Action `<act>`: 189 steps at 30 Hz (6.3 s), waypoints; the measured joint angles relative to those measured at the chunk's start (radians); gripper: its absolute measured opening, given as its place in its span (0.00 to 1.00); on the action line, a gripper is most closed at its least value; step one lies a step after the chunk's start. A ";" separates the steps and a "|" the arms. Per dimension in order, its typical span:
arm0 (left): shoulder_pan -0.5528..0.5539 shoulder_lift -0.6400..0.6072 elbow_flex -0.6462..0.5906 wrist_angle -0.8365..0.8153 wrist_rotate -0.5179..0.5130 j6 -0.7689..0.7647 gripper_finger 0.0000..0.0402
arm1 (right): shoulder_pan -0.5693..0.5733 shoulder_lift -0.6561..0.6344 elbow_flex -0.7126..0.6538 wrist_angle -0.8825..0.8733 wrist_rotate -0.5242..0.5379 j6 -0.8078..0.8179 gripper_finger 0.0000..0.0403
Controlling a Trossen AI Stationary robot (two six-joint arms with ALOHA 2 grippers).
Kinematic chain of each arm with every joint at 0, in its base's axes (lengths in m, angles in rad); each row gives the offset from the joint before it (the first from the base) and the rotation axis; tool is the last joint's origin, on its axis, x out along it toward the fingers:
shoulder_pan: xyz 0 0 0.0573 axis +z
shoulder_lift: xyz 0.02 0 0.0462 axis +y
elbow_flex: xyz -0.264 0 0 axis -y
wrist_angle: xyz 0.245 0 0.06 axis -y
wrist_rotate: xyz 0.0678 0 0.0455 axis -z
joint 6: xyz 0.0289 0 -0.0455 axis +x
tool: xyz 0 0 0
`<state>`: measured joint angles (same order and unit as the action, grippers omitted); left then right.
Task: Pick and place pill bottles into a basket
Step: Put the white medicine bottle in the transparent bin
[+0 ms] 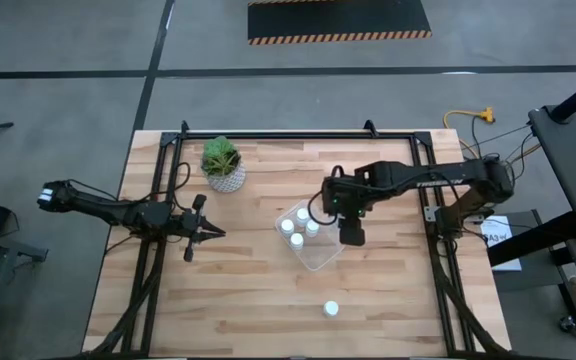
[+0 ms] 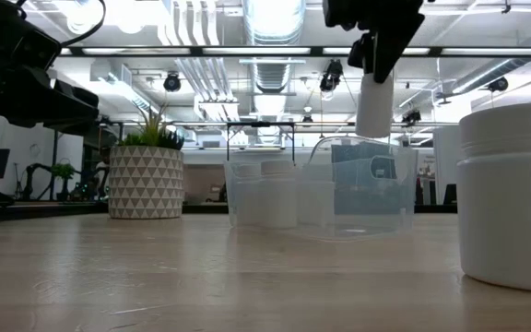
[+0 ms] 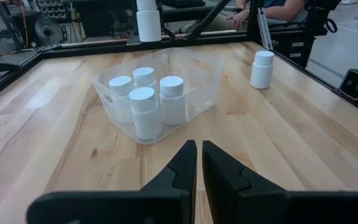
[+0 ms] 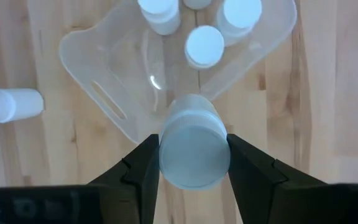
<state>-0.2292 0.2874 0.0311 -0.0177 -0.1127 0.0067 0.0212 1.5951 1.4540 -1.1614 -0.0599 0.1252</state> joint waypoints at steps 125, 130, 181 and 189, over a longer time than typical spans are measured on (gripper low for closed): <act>0.000 0.011 -0.001 0.001 0.004 -0.002 0.02 | 0.059 0.255 -0.080 0.229 0.009 -0.118 0.56; 0.000 0.011 -0.001 0.001 0.004 -0.002 0.02 | 0.059 0.246 -0.069 0.222 0.009 -0.122 0.60; 0.000 0.011 -0.001 0.002 0.003 -0.001 0.02 | 0.509 0.209 0.014 0.324 0.058 0.450 0.73; 0.000 0.012 -0.001 0.002 0.003 -0.002 0.02 | 0.542 0.212 0.014 0.333 0.063 0.463 0.75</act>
<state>-0.2292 0.2993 0.0303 -0.0158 -0.1097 0.0051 0.5635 1.8067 1.4681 -0.8285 0.0032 0.5885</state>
